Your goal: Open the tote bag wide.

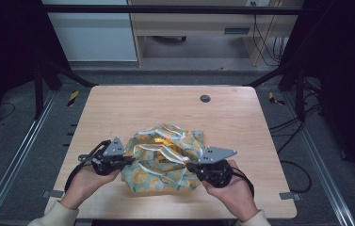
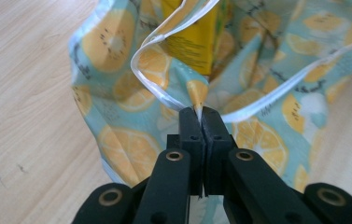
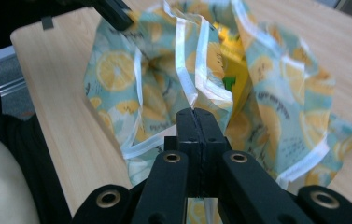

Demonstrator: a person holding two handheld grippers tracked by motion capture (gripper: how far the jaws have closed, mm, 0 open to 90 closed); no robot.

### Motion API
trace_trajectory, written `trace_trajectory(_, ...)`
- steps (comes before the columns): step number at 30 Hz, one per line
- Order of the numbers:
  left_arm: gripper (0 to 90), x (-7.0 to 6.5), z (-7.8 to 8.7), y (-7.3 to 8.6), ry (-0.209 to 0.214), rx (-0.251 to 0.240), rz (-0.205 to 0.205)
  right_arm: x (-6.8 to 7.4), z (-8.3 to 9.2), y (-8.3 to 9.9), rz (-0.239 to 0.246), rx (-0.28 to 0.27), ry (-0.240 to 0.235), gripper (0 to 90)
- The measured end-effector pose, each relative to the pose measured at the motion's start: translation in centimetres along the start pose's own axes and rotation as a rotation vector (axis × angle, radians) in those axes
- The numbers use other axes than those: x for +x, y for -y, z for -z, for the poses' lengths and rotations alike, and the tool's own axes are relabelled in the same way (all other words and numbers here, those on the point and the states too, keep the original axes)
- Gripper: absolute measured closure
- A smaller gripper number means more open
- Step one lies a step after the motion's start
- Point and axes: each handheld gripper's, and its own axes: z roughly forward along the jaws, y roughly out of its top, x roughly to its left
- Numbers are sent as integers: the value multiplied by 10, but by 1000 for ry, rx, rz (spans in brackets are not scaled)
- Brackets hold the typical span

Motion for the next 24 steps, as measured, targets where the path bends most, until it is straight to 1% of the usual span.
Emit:
trace_trajectory(1,891,-3,1,3,9,3,-4,1,0,4,0,10,0,900)
trace_trajectory(3,892,-7,-1,8,12,10,-12,1,-2,14,-7,29,3,900)
trace_trajectory(6,893,-9,-8,14,20,40,-26,-1,-5,24,-22,50,3,900)
trace_trajectory(8,894,-10,-13,18,31,56,-28,-4,-9,31,-39,66,9,900)
trace_trajectory(9,894,-11,-16,19,36,58,-22,-5,-10,33,-39,73,11,900)
trace_trajectory(10,895,-11,-19,21,43,71,-31,-7,-11,36,-37,82,16,900)
trace_trajectory(11,895,-13,-21,22,46,74,-27,-8,-12,38,-43,89,21,900)
trace_trajectory(12,895,-13,-23,23,51,84,-33,-9,-14,41,-44,95,20,900)
trace_trajectory(14,895,-15,-26,25,58,91,-34,-11,-16,44,-50,108,24,900)
trace_trajectory(15,896,-15,-26,26,61,105,-46,-12,-17,46,-51,113,24,900)
trace_trajectory(20,896,-16,-29,32,68,125,-43,-13,-19,56,-63,143,25,900)
trace_trajectory(24,895,-16,-31,35,71,130,-37,-14,-23,64,-65,162,23,900)
